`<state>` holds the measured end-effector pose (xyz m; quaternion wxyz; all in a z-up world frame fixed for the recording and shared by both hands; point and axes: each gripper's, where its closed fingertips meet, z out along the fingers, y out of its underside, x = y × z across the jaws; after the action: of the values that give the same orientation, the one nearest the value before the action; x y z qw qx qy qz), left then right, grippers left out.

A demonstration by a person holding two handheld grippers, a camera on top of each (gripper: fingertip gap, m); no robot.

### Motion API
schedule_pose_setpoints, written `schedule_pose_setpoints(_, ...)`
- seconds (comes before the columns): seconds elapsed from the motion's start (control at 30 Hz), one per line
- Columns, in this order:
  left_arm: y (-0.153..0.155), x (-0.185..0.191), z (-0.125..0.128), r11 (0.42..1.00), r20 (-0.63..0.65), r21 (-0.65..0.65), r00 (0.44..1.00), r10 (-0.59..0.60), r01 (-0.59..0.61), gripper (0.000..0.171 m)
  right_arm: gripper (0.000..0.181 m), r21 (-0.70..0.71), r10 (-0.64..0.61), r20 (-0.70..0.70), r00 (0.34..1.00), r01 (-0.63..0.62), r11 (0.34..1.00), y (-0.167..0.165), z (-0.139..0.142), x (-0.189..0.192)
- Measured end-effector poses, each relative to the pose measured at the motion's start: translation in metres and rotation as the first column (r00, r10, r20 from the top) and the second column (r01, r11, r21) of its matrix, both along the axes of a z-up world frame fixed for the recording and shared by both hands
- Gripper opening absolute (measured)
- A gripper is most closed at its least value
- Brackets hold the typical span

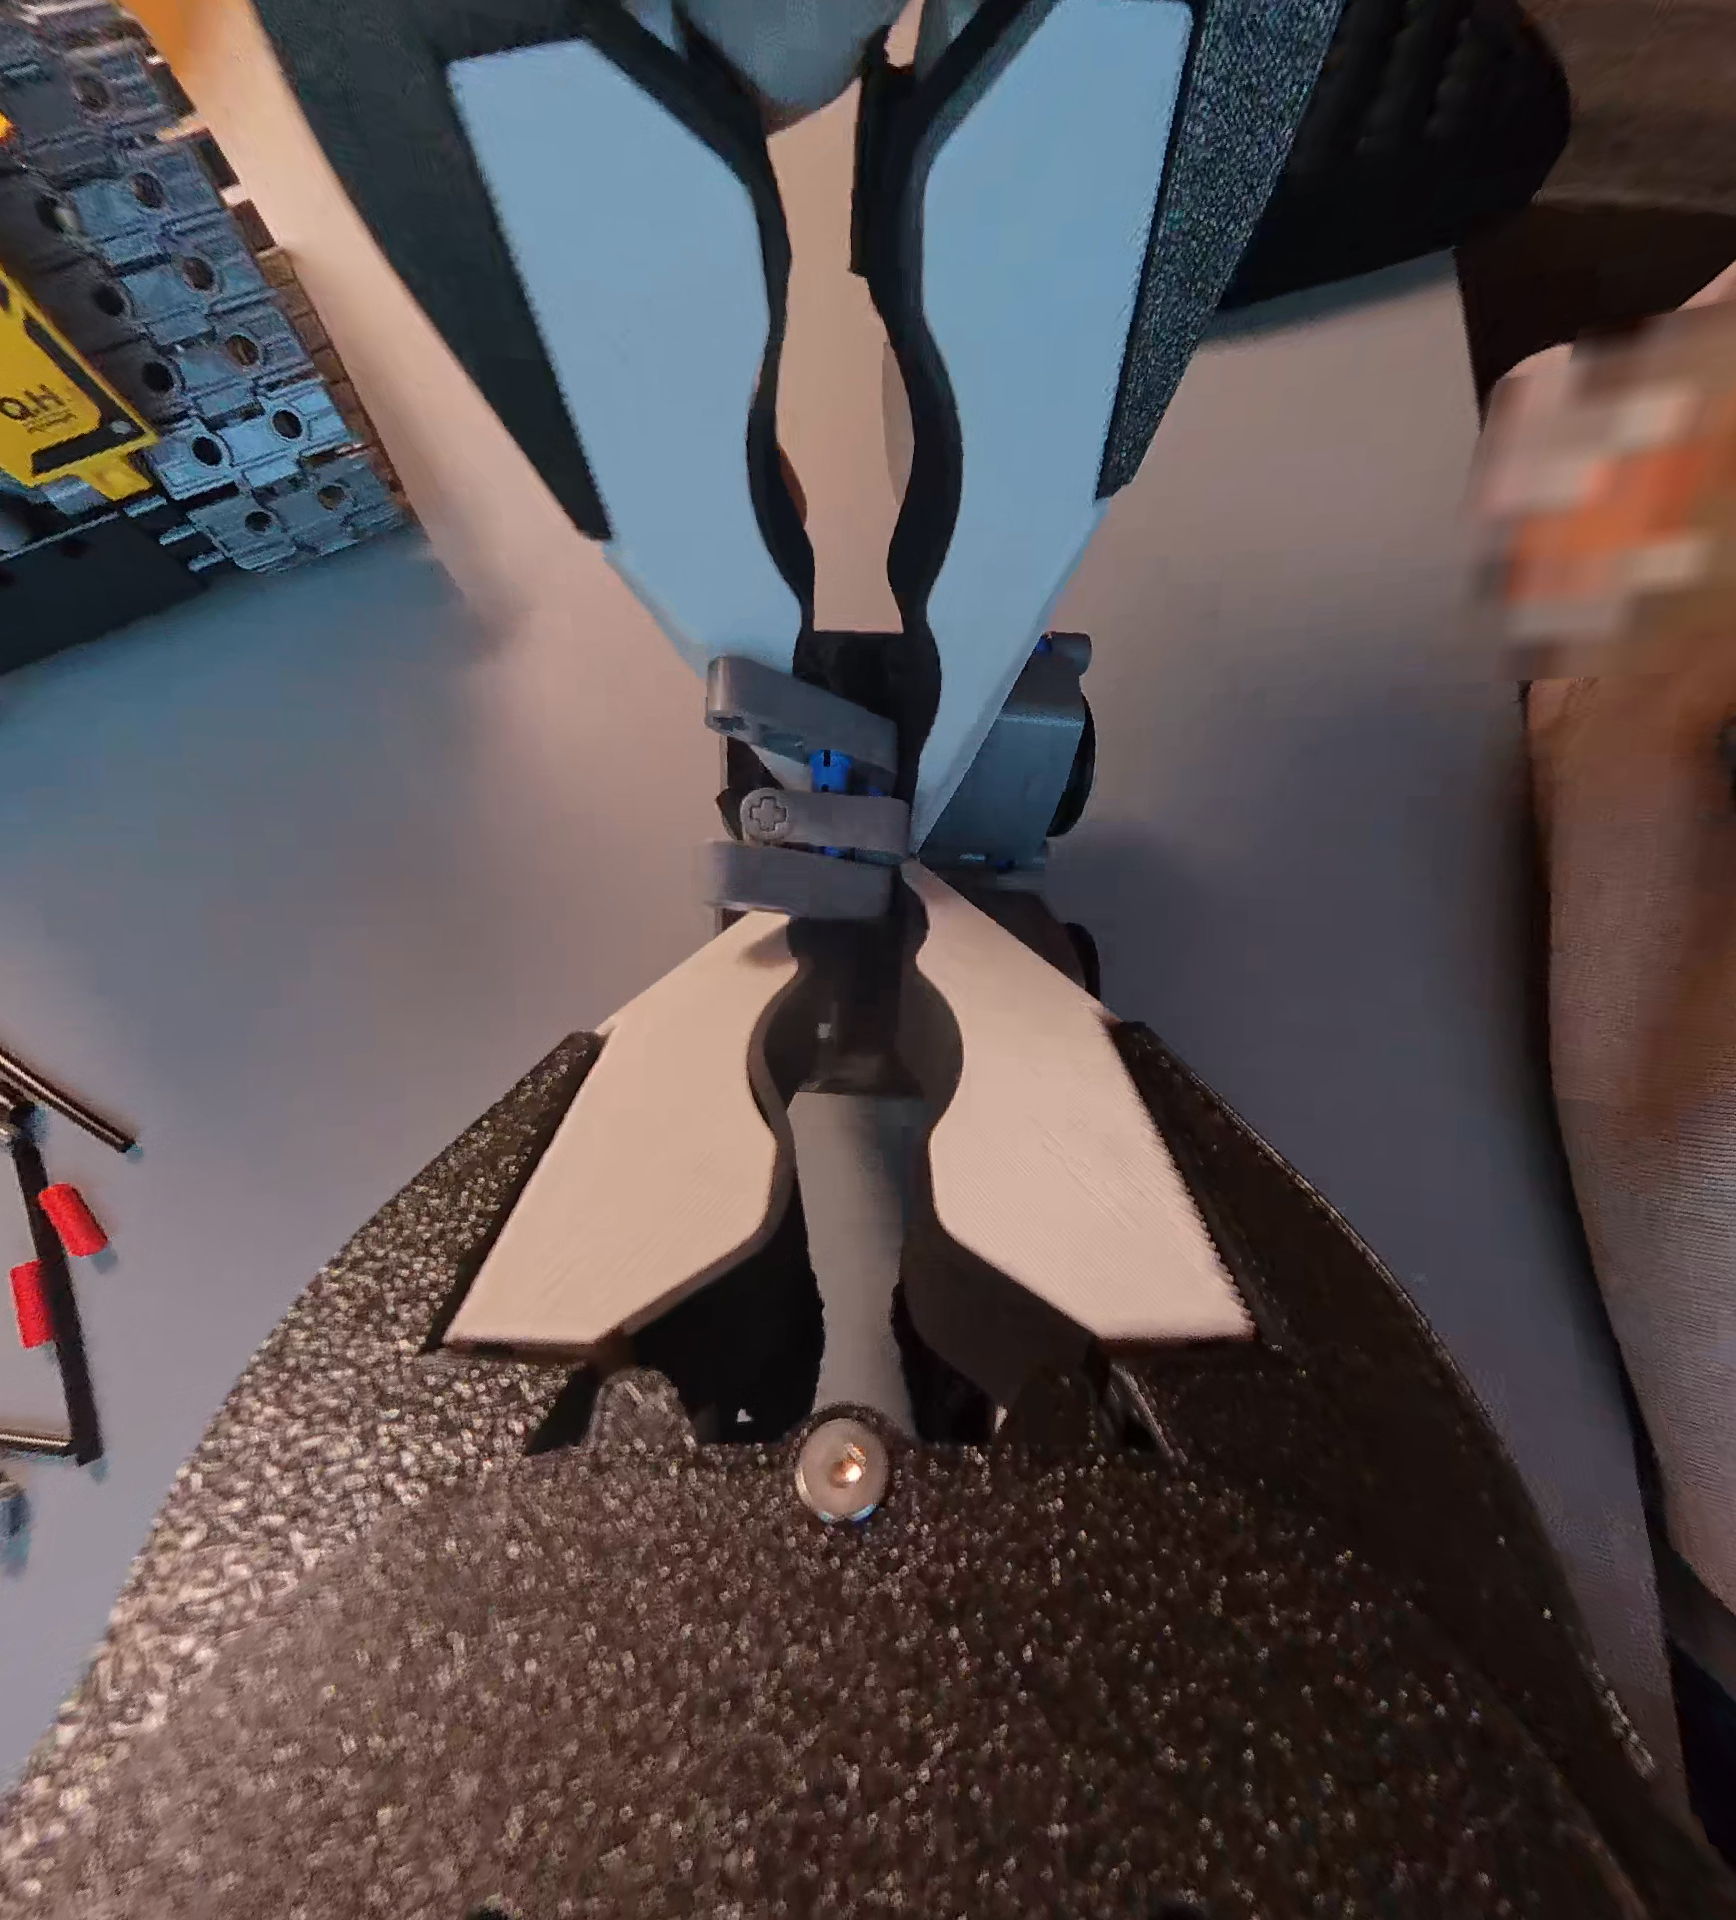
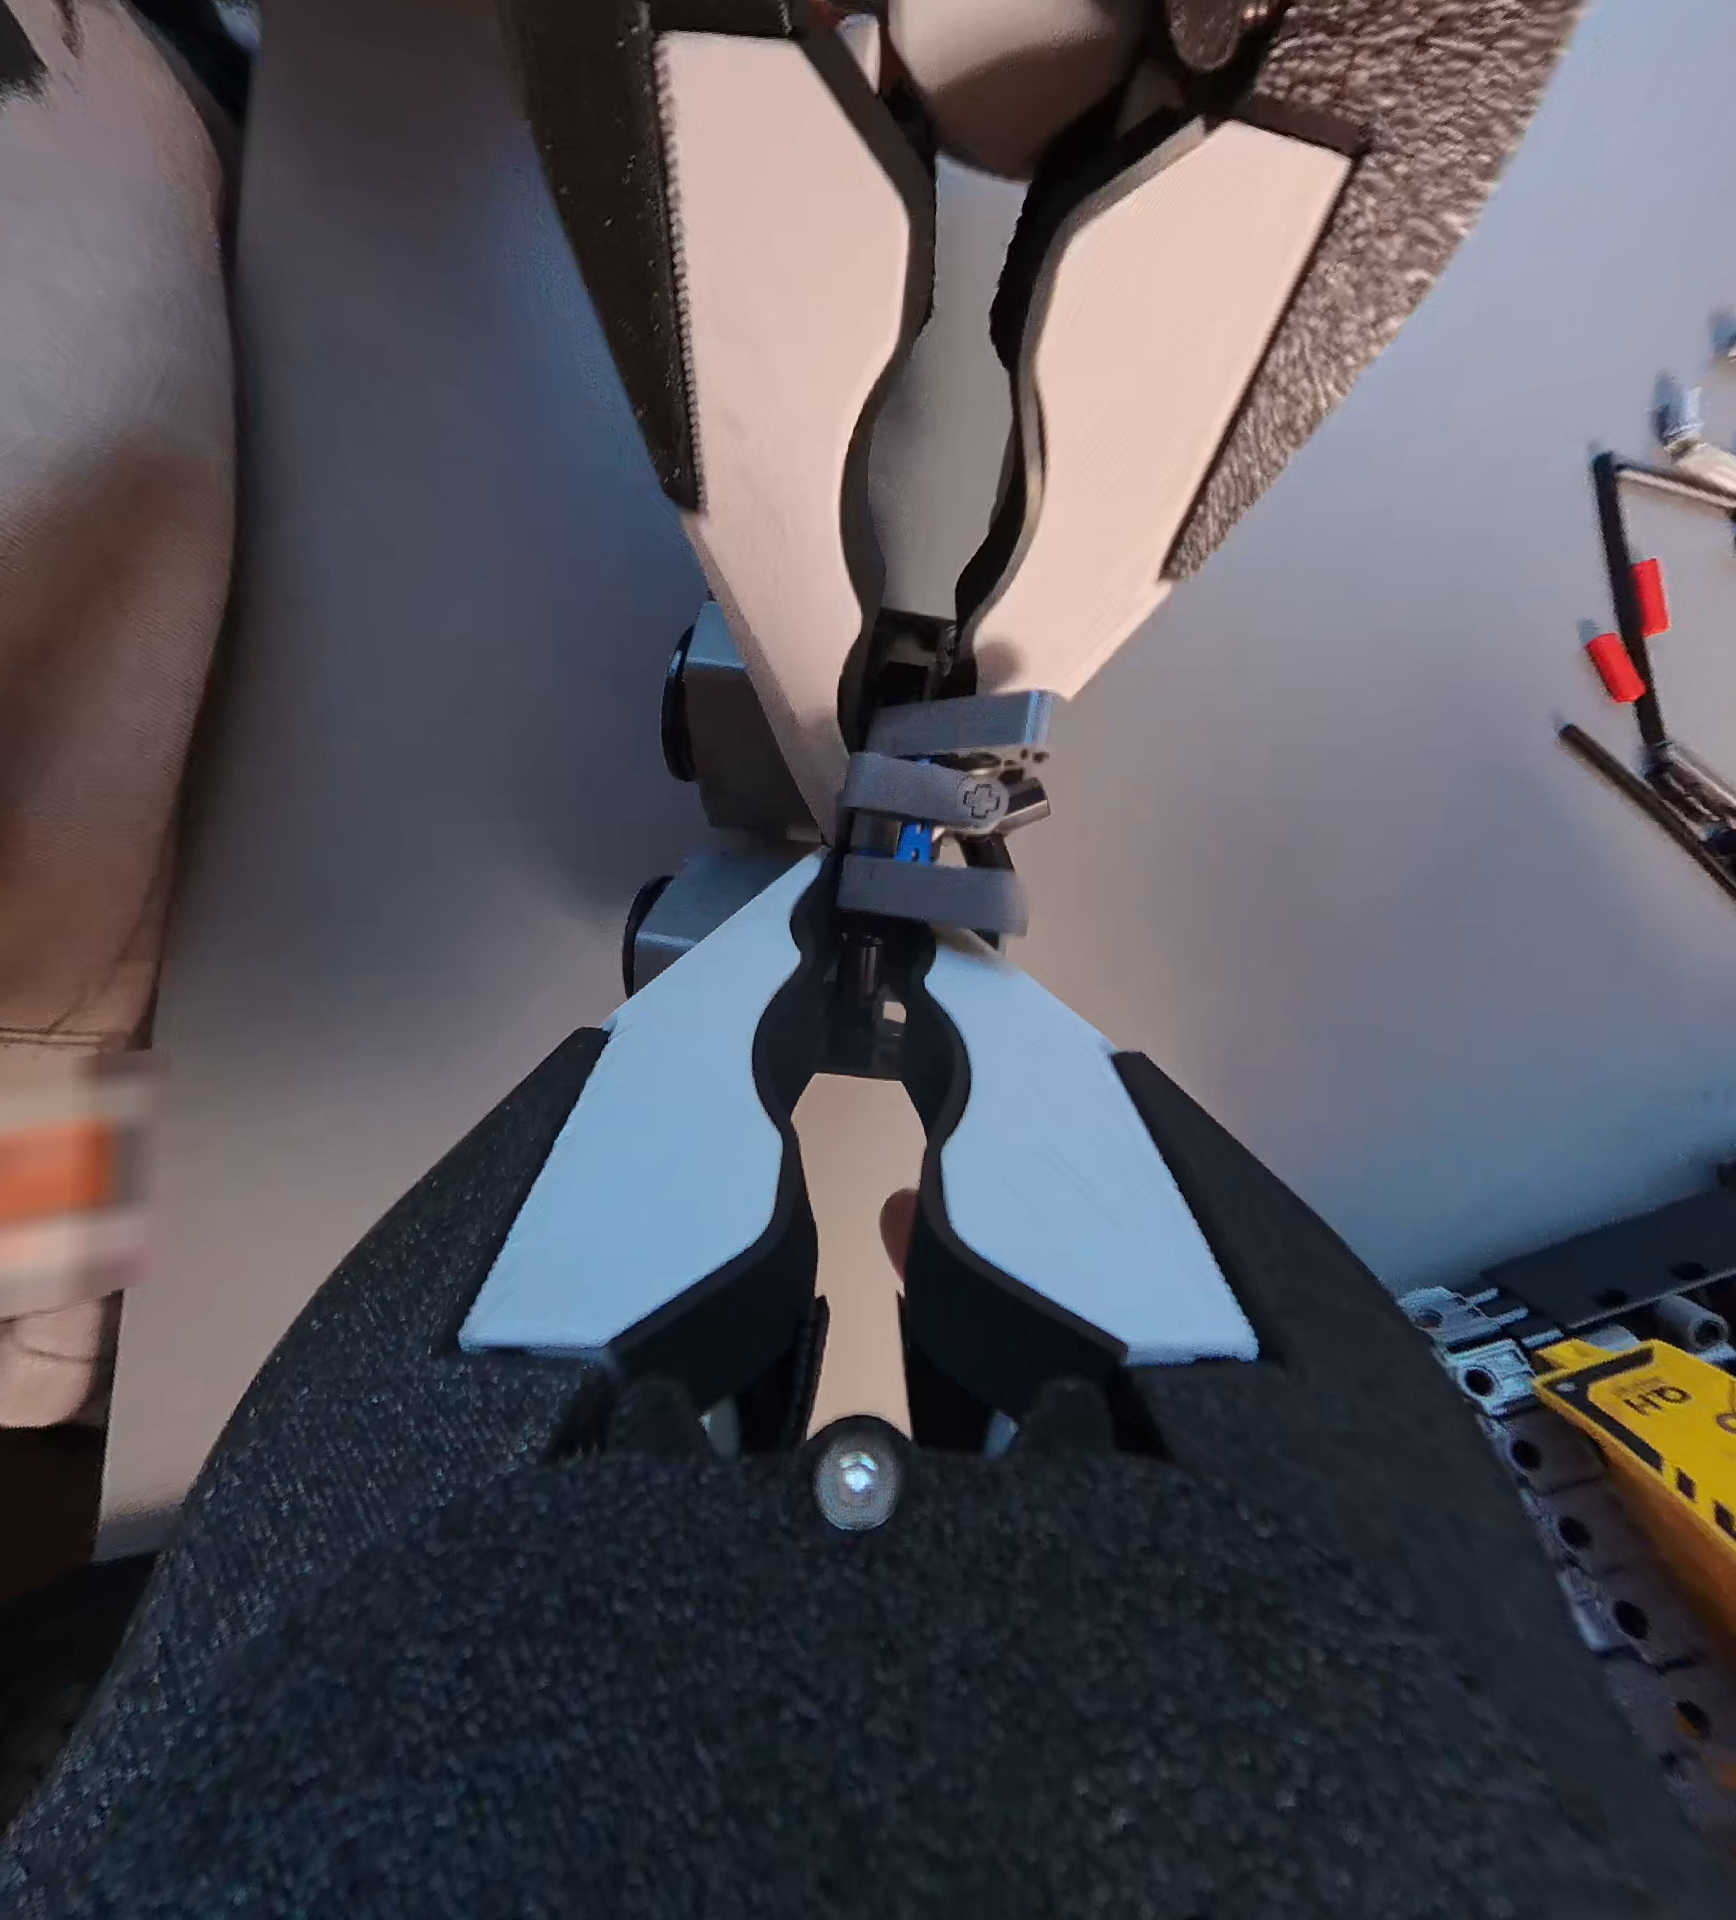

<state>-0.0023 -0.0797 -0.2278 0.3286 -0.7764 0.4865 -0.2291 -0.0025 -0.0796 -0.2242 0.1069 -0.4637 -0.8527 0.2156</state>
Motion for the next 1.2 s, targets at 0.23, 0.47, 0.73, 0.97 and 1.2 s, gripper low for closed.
schedule_pose_setpoints(0.23,-0.010,-0.001,0.022,0.987,0.279,-0.157,0.960,0.018,0.027,0.007,0.006,-0.167,-0.076,-0.173,0.982,0.047,0.985,-0.009,0.021,-0.003)
schedule_pose_setpoints(0.47,-0.011,0.003,0.031,0.981,0.330,-0.179,0.944,-0.007,0.070,0.008,0.006,-0.220,-0.129,-0.261,0.957,0.071,0.973,-0.010,0.031,0.001)
schedule_pose_setpoints(0.73,-0.011,0.004,0.037,0.977,0.377,-0.198,0.926,0.003,0.078,0.008,0.005,-0.285,-0.188,-0.336,0.923,0.090,0.954,-0.009,0.039,0.001)
schedule_pose_setpoints(0.97,-0.011,0.003,0.048,0.966,0.464,-0.237,0.886,0.015,0.108,0.008,0.004,-0.413,-0.289,-0.410,0.865,0.106,0.904,-0.008,0.050,0.000)
schedule_pose_setpoints(1.2,-0.012,0.003,0.048,0.951,0.495,-0.278,0.869,0.024,0.133,0.008,0.004,-0.532,-0.377,-0.440,0.815,0.102,0.840,-0.008,0.051,0.003)
